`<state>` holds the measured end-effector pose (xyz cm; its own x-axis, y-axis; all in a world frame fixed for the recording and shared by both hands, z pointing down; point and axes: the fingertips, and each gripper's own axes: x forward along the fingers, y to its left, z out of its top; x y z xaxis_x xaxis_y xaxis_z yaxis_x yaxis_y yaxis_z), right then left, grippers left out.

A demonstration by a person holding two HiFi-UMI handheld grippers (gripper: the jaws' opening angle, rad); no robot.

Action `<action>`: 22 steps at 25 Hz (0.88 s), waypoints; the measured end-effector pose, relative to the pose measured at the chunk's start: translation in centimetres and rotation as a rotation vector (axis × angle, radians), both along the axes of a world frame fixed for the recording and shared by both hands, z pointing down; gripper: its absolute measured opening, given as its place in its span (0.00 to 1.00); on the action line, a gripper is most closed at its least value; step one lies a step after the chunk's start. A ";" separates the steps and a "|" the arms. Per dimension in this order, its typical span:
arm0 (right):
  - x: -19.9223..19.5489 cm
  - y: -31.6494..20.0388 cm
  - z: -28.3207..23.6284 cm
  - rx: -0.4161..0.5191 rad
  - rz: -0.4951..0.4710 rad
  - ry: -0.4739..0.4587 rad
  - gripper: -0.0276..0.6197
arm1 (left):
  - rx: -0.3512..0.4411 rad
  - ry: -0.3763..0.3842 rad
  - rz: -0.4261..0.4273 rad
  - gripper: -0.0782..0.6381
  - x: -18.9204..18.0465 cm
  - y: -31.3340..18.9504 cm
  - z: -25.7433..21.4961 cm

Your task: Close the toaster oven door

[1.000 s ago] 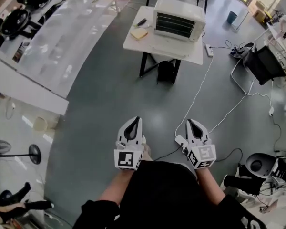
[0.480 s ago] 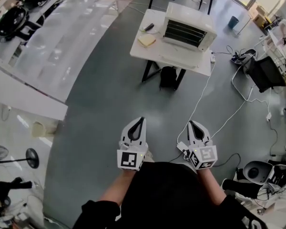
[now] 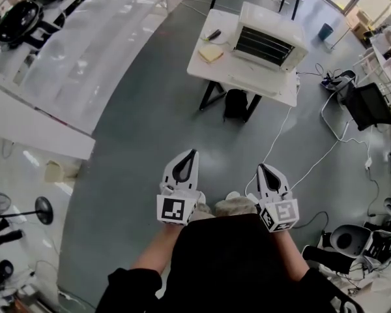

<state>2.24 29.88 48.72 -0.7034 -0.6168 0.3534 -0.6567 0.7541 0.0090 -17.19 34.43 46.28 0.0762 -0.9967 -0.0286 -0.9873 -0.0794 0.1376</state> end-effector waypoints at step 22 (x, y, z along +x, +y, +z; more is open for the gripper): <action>0.9 -16.1 0.5 0.039 0.004 -0.071 0.08 | -0.076 0.026 -0.046 0.13 3.0 -13.2 1.3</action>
<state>3.15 13.73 49.18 -0.7235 -0.6319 0.2780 -0.6597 0.7515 -0.0087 -14.24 21.22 47.59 0.0308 -0.9985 0.0458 -0.9857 -0.0228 0.1667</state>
